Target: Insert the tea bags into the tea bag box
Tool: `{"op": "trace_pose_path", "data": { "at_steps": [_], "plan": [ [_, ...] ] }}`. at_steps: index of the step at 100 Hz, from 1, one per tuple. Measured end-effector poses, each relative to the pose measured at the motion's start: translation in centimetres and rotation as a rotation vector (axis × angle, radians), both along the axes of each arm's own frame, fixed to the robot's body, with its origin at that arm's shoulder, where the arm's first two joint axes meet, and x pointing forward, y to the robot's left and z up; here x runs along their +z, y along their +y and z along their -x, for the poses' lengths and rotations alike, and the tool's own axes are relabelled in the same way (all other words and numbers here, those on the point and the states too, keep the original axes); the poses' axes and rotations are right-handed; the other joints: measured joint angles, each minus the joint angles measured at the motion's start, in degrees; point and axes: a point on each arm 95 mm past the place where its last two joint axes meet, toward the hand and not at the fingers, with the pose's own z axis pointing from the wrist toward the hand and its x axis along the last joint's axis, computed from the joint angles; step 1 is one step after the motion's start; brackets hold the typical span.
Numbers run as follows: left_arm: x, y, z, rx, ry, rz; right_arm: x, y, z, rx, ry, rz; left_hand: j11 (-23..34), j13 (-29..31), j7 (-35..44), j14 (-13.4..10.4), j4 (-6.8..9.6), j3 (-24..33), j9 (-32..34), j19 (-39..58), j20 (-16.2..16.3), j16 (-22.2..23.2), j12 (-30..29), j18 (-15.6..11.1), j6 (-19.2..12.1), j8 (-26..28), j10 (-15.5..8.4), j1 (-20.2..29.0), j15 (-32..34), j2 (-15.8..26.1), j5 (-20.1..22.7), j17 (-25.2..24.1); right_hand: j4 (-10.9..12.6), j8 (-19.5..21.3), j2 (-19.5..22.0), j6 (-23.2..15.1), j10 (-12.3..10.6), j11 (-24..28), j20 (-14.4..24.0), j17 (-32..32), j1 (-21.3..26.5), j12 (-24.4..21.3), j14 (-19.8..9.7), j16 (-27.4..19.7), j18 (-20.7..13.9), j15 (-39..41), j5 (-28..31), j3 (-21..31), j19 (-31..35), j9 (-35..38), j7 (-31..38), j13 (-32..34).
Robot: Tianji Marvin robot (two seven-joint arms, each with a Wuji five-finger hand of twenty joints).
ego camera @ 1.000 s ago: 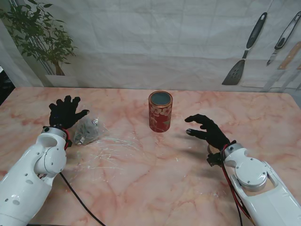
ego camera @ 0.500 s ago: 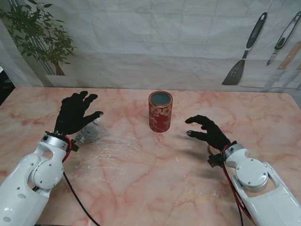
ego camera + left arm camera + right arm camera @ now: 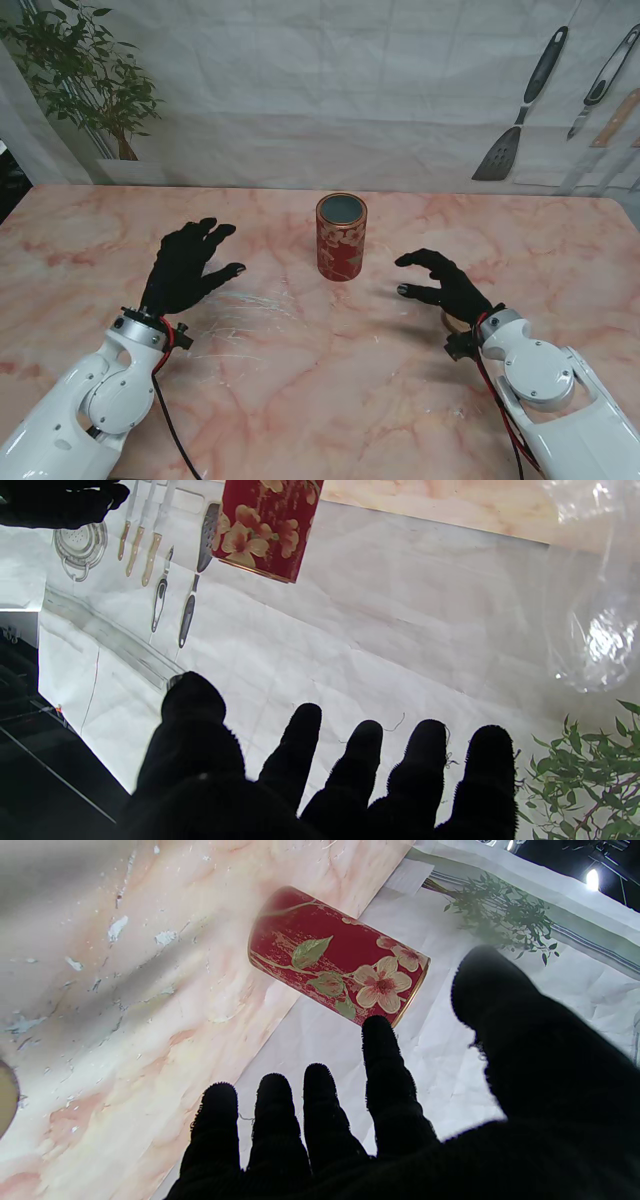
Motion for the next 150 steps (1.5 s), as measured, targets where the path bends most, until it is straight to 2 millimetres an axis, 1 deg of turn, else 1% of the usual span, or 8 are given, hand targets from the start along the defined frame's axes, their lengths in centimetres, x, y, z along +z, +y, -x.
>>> {"op": "trace_pose_path", "data": {
  "at_steps": [17,42,83,97,112,133,136,150],
  "plan": [
    [-1.7,-0.7,0.6,-0.005,0.036,0.061,-0.1,0.1,0.3,0.010,0.004,0.001,0.00,0.01,0.02,0.00,0.00,0.01,0.00,0.00,0.00,-0.06,0.00,0.00,0.01,-0.01,0.00,0.00,0.00,0.00,0.00,0.00,0.00,0.00,0.00,0.00,-0.04,-0.66,0.06,0.00,0.00,0.00,-0.04,0.00,0.00,-0.65,-0.03,0.00,-0.30,-0.06,-0.11,0.00],
    [-3.4,-1.0,1.3,0.001,0.077,0.053,-0.3,-0.1,0.8,0.016,0.009,0.034,0.00,0.01,0.54,-0.01,0.00,0.01,0.00,0.00,0.00,-0.06,0.00,0.00,0.02,-0.01,0.00,0.00,0.00,0.00,0.00,0.00,0.00,0.00,0.00,0.00,-0.05,-0.75,0.07,0.10,0.00,0.55,-0.05,-0.01,-0.86,-0.68,-0.05,0.00,-1.33,-0.06,-0.11,0.00],
    [-3.8,-0.8,1.6,0.005,0.076,0.051,-0.1,-2.0,2.6,-0.030,0.066,0.201,0.03,0.02,0.58,-0.07,0.00,0.01,0.00,0.00,-0.05,-0.07,-0.01,-0.15,0.08,-0.01,0.00,0.00,0.00,0.00,0.00,-0.07,0.00,0.20,0.07,0.00,-0.25,-0.77,-1.29,0.74,0.00,1.20,-0.11,-0.01,-2.99,-0.68,-0.28,0.00,-3.05,-0.07,-0.11,0.00],
    [-3.9,-0.8,1.6,0.002,0.078,0.053,-0.4,-2.7,3.2,-0.054,0.071,0.247,0.13,0.02,0.60,-0.49,0.00,0.01,0.00,0.00,-0.06,-0.07,-0.01,-0.18,0.08,-0.01,0.00,0.00,0.00,0.00,0.00,-0.15,0.00,0.22,0.08,0.00,-0.93,-0.77,-3.55,1.49,0.00,1.16,-1.37,-0.88,-4.50,-1.47,-0.74,0.00,-5.52,-0.07,-0.07,0.00],
    [-4.0,-0.9,1.6,0.000,0.080,0.054,-0.8,-3.6,4.0,-0.089,0.076,0.363,0.17,0.04,0.67,-0.52,0.00,0.01,0.00,0.00,-0.52,-0.07,-0.01,-0.20,0.08,-0.01,0.00,0.00,0.00,0.00,0.00,-0.24,0.00,0.23,0.10,-0.04,-1.77,-0.77,-6.91,2.40,0.00,-0.80,-2.64,-2.74,-5.25,-3.81,-0.80,0.00,-8.24,-0.07,-0.07,0.00],
    [-4.0,-1.1,1.6,-0.004,0.083,0.058,-1.4,-4.4,4.7,-0.126,0.109,0.392,0.28,0.15,0.69,-0.58,0.00,0.02,0.00,0.00,-0.56,-0.07,-0.01,-0.22,0.08,-0.01,0.00,0.00,0.00,0.00,0.00,-0.24,0.00,0.24,0.77,-0.74,-2.54,-0.83,-8.37,2.62,0.00,-1.96,-4.10,-3.96,-5.30,-5.63,-1.44,-0.02,-8.59,-0.07,-0.25,0.00],
    [-4.0,-1.1,1.6,-0.004,0.083,0.058,-1.5,-4.5,4.9,-0.130,0.113,0.402,0.39,0.16,0.69,-0.59,0.00,0.02,0.00,0.00,-0.56,-0.07,-0.01,-0.23,0.08,-0.01,0.00,0.00,0.00,0.00,0.00,-0.24,0.00,0.24,0.78,-0.80,-2.60,-0.87,-9.70,2.69,0.00,-2.27,-4.18,-4.35,-5.34,-6.19,-1.44,-0.04,-9.56,-0.07,-0.54,0.00],
    [-4.0,-1.2,1.6,-0.006,0.087,0.058,-1.9,-5.1,5.4,-0.156,0.115,0.441,0.49,0.66,0.71,-0.66,0.00,0.02,0.00,0.00,-0.57,-0.07,-0.01,-0.28,0.08,-0.01,0.00,0.00,-0.01,0.00,0.00,-0.24,0.00,0.17,0.80,-1.60,-3.62,-0.95,-9.79,3.18,0.00,-3.49,-5.43,-4.98,-5.97,-6.89,-2.64,-0.73,-9.72,-0.07,-0.81,0.00]
  ]
}}
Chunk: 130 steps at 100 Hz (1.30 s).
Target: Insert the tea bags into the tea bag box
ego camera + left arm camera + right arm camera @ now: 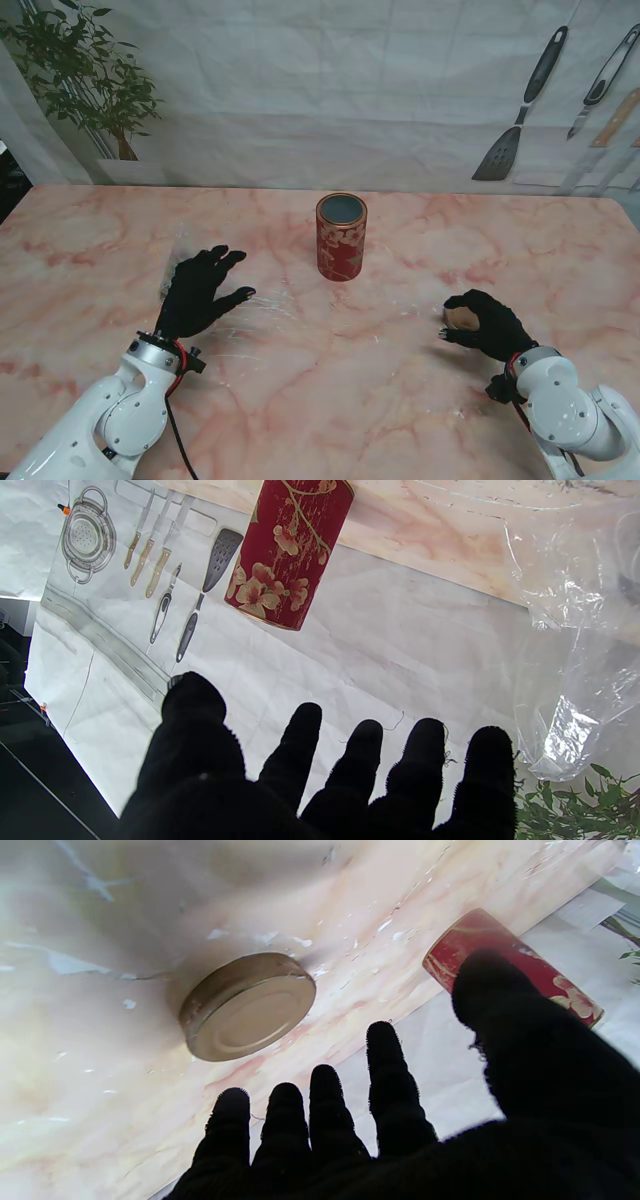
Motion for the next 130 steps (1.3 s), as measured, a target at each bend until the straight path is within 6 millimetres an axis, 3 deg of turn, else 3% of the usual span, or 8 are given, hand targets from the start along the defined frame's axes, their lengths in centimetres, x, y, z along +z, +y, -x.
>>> {"op": "trace_pose_path", "data": {
  "at_steps": [18,39,64,96,110,130],
  "plan": [
    [0.0,-0.1,0.0,-0.002,0.003,0.000,-0.6,-1.0,0.2,-0.062,-0.011,0.040,0.20,0.12,0.01,0.00,0.00,0.00,0.01,0.00,0.00,0.00,0.00,-0.12,0.01,0.14,0.00,0.00,0.00,0.00,0.00,0.00,0.00,-0.52,1.42,-0.65,-0.23,-0.56,-1.91,0.17,-0.08,-0.66,-0.15,-0.12,-0.69,-0.03,-0.96,-0.08,-1.21,0.12,-0.84,0.00],
    [0.0,-0.2,-0.1,-0.004,0.002,0.000,-1.9,-1.9,0.1,-0.087,0.023,0.058,0.24,0.73,0.01,-0.02,0.00,0.00,0.01,0.00,-0.01,0.00,0.00,-0.37,0.01,0.28,0.00,0.00,0.00,0.00,0.00,0.00,0.00,-1.11,2.77,-1.50,-0.56,2.76,-1.91,0.43,-0.90,-0.71,-0.55,-0.72,-0.74,-0.04,-1.55,-2.23,-1.21,1.01,-1.26,0.16],
    [0.0,-0.2,-0.1,-0.008,0.008,-0.008,-4.2,-3.0,-1.0,-0.161,-0.055,0.071,0.26,0.75,0.03,-0.04,0.00,0.00,0.01,0.02,-0.01,0.00,0.00,-0.44,0.01,0.31,0.00,0.01,0.00,0.00,0.01,0.00,0.00,-1.50,3.00,-2.07,-1.21,5.17,-1.91,0.67,-2.30,-2.16,-1.20,-1.43,-1.49,0.10,-1.47,-1.66,-1.18,2.28,-0.32,2.15],
    [0.0,-0.2,-0.2,-0.010,0.012,-0.017,-4.5,-2.8,-2.0,-0.163,-0.059,0.023,0.52,0.99,0.08,-0.06,0.00,0.00,0.01,0.04,-0.01,0.03,0.00,-0.56,0.01,0.34,0.00,0.04,0.00,0.00,0.02,0.00,0.00,-1.87,3.05,-2.10,-1.64,5.87,-1.91,0.67,-3.10,-2.95,-1.50,-1.47,-1.51,0.53,-1.47,-1.44,-1.17,2.28,0.19,2.16],
    [0.1,-0.2,-0.3,-0.011,0.011,-0.018,-4.5,-2.7,-2.7,-0.148,-0.046,0.023,0.56,1.50,0.11,-0.10,0.00,0.00,0.01,0.05,-0.01,0.05,0.00,-0.63,0.01,0.35,0.00,0.08,0.00,0.00,0.02,0.00,0.01,-2.60,6.46,-2.16,-1.72,5.87,-1.91,0.67,-3.76,-3.73,-1.55,-1.98,-1.51,0.56,-1.47,-2.74,-1.17,2.28,0.20,2.16],
    [0.1,-0.1,-0.3,-0.010,0.009,-0.021,-4.2,-2.1,-3.4,-0.133,-0.063,0.001,0.85,1.60,0.48,-0.12,0.00,0.01,0.66,0.06,-0.01,0.08,0.00,-0.67,0.01,0.39,0.00,0.14,0.00,0.00,0.06,0.00,0.02,-3.05,7.44,-2.31,-1.96,6.21,-1.91,0.67,-3.75,-4.30,-1.62,-2.18,-1.51,0.72,-1.47,-3.60,-1.11,3.75,0.22,3.01]
  ]
}}
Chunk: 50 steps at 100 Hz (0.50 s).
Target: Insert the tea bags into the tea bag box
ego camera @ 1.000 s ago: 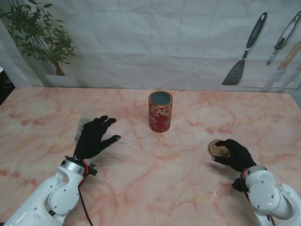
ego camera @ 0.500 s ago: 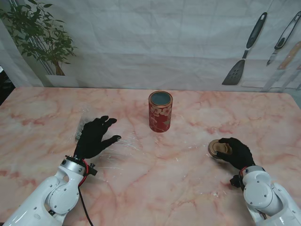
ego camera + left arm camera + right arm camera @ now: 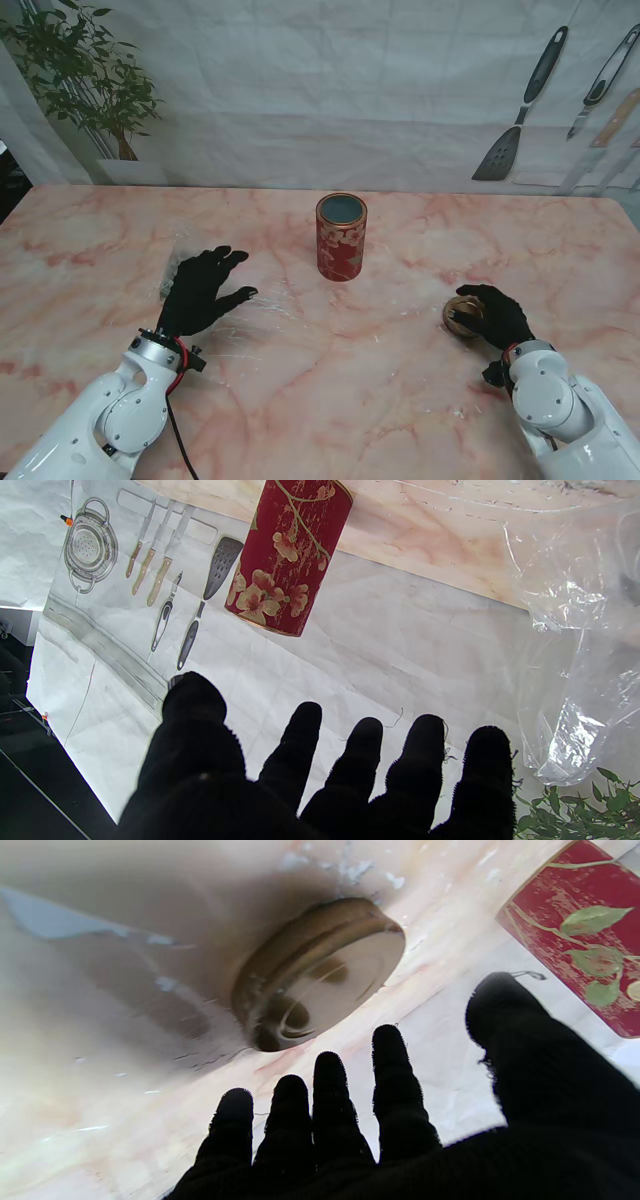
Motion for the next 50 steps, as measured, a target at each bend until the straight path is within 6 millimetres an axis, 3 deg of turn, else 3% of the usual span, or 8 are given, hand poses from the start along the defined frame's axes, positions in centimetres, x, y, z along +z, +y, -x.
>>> {"op": "trace_pose_path", "data": {
  "at_steps": [36,50],
  "plan": [
    [0.1,0.2,0.0,0.005,-0.008,-0.002,-0.6,1.2,-0.7,0.064,0.042,-0.029,0.00,0.02,0.12,-0.49,0.00,0.51,0.00,0.06,0.00,0.17,0.00,-0.11,0.00,0.23,0.00,2.13,0.00,0.04,0.01,0.00,0.61,-0.88,-1.09,-1.52,-0.39,-1.12,1.14,-0.62,0.00,-0.73,-0.01,-0.12,0.10,0.14,-0.87,-1.09,1.37,-1.32,-0.50,0.50],
    [0.1,0.2,0.0,0.007,-0.011,-0.004,-1.0,1.2,-1.2,0.055,0.048,-0.036,0.00,0.02,0.12,-0.50,0.00,0.51,0.00,0.73,0.00,0.20,0.00,-0.15,-0.01,0.26,0.00,2.13,0.00,0.04,0.01,0.05,0.64,-1.67,-3.67,-1.89,-0.57,-6.91,3.10,-1.16,-0.05,-3.62,-0.26,-0.12,0.25,-0.05,-3.41,1.65,3.07,-2.20,-1.39,-0.14]
  ]
}}
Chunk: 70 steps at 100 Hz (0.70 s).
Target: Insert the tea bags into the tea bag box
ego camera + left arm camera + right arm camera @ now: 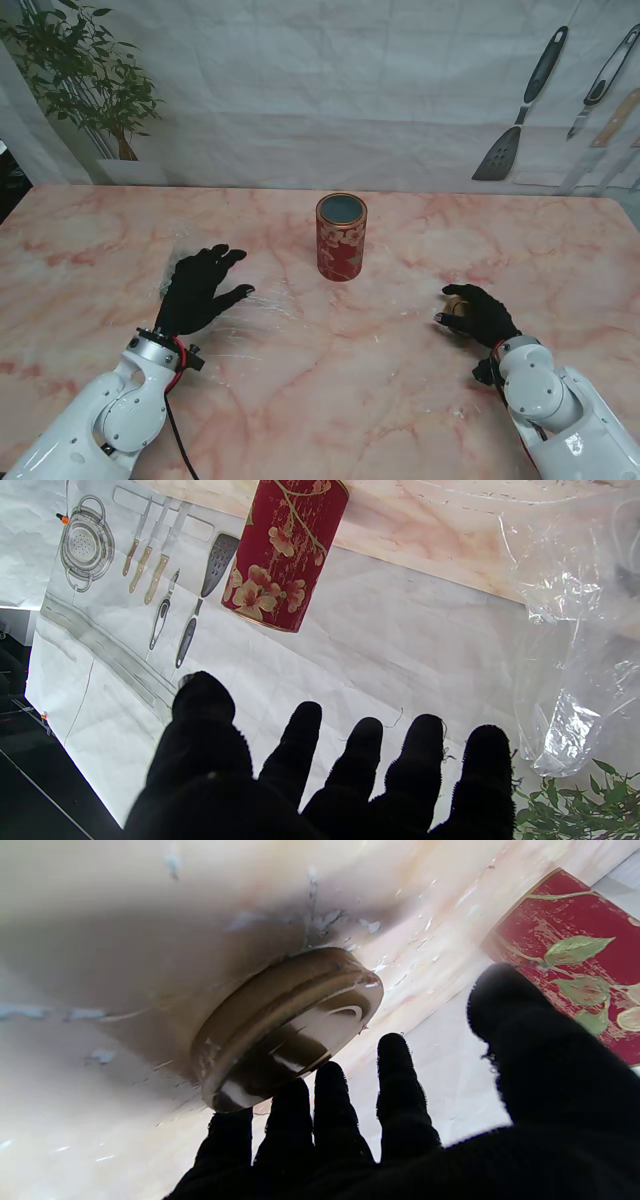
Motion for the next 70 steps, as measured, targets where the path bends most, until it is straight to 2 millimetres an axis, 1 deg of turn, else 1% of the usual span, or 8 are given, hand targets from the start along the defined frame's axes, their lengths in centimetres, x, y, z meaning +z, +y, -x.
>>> {"op": "trace_pose_path", "data": {
  "at_steps": [9,29,44,55,59,64,67,70],
  "plan": [
    [0.0,0.0,0.0,0.001,-0.001,0.000,0.0,0.1,-0.2,0.003,0.010,0.012,0.00,0.00,0.01,0.00,0.00,0.00,0.00,0.01,0.00,0.01,0.00,-0.01,-0.01,0.06,0.00,0.00,0.00,0.00,0.01,0.06,0.00,-1.30,-2.69,-0.92,0.00,-2.34,1.58,-0.99,0.02,-0.04,0.00,0.00,0.06,0.48,-1.60,2.86,1.52,-0.09,-2.32,-0.12],
    [0.0,0.0,0.0,-0.001,0.002,-0.001,0.1,0.1,-0.8,0.028,0.037,0.033,0.00,0.00,0.03,-0.01,0.00,0.00,0.00,0.68,0.00,0.04,0.00,-0.12,-0.02,0.18,0.00,0.05,0.00,0.01,0.01,0.41,0.00,-2.57,-8.35,-2.16,0.08,-5.27,2.33,-1.17,0.17,-0.04,0.09,0.00,-1.14,1.97,-4.54,9.18,1.53,-0.70,-3.72,-0.13],
    [0.0,0.1,0.0,0.000,0.004,-0.001,0.3,0.2,-1.1,0.058,0.073,0.069,0.02,0.00,0.04,-0.01,0.00,0.00,0.00,0.73,0.00,0.05,0.00,-0.19,-0.02,0.19,0.00,0.06,0.00,0.01,0.01,0.62,-0.12,-3.60,-11.07,-2.94,0.09,-7.55,0.62,-1.31,0.96,0.54,-0.26,0.17,-4.01,2.50,-7.46,11.43,1.05,-1.24,-4.56,-0.65],
    [0.0,0.1,0.0,0.000,0.004,-0.001,0.7,0.3,-1.2,0.095,0.115,0.126,0.03,0.00,0.05,-0.02,0.00,0.00,0.00,1.40,0.00,0.06,0.00,-0.21,-0.02,0.30,0.00,0.10,0.00,0.01,0.01,0.85,-0.14,-4.81,-11.75,-3.73,0.08,-12.06,-1.09,-1.31,1.63,0.66,-0.39,-0.13,-4.10,2.00,-9.94,11.21,0.12,-2.10,-5.64,-1.97],
    [0.0,0.1,0.0,0.000,0.004,-0.001,0.9,0.4,-1.2,0.103,0.126,0.130,0.09,0.14,0.06,-0.02,0.00,0.02,0.00,1.44,0.00,0.07,0.00,-0.23,-0.03,0.37,0.00,0.69,0.00,0.00,0.01,1.06,-0.15,-5.48,-11.71,-4.18,0.07,-13.49,-2.00,-1.31,1.70,0.68,-0.39,-0.52,-4.10,1.62,-10.34,11.21,0.07,-2.13,-7.93,-2.28],
    [0.0,0.1,0.0,0.001,0.004,0.000,1.0,0.5,-1.3,0.112,0.135,0.137,0.10,0.27,0.06,-0.03,0.00,0.02,0.00,1.48,0.00,0.08,0.00,-0.23,-0.03,0.49,0.00,0.69,0.00,0.01,0.01,1.14,-0.15,-5.79,-11.71,-4.58,0.07,-14.93,-2.85,-1.31,2.35,0.36,-0.31,-0.70,-4.07,1.34,-10.34,11.21,0.04,-2.13,-13.68,-2.48],
    [0.0,0.1,0.0,0.001,0.004,0.001,1.0,0.5,-1.3,0.117,0.140,0.143,0.10,0.40,0.06,-0.03,0.00,0.02,0.00,2.01,0.00,0.08,0.00,-0.23,-0.03,0.52,0.00,0.69,0.00,0.01,0.01,1.25,-0.15,-5.79,-11.71,-4.99,0.07,-15.65,-3.55,-1.34,2.35,-1.60,-0.31,-0.78,-4.06,0.70,-10.32,11.21,0.02,-2.13,-17.84,-2.52],
    [0.0,0.1,0.0,0.001,0.004,0.001,1.1,0.5,-1.3,0.124,0.147,0.150,0.10,0.60,0.06,-0.03,0.00,0.02,0.00,2.07,0.00,0.09,0.00,-0.24,-0.03,0.54,0.00,0.69,0.00,0.01,0.01,1.30,-0.15,-5.80,-11.71,-5.18,0.07,-16.11,-3.91,-1.44,2.41,-2.20,-0.31,-0.90,-4.06,0.27,-10.29,11.21,-0.01,-2.13,-19.15,-2.55]
  ]
}}
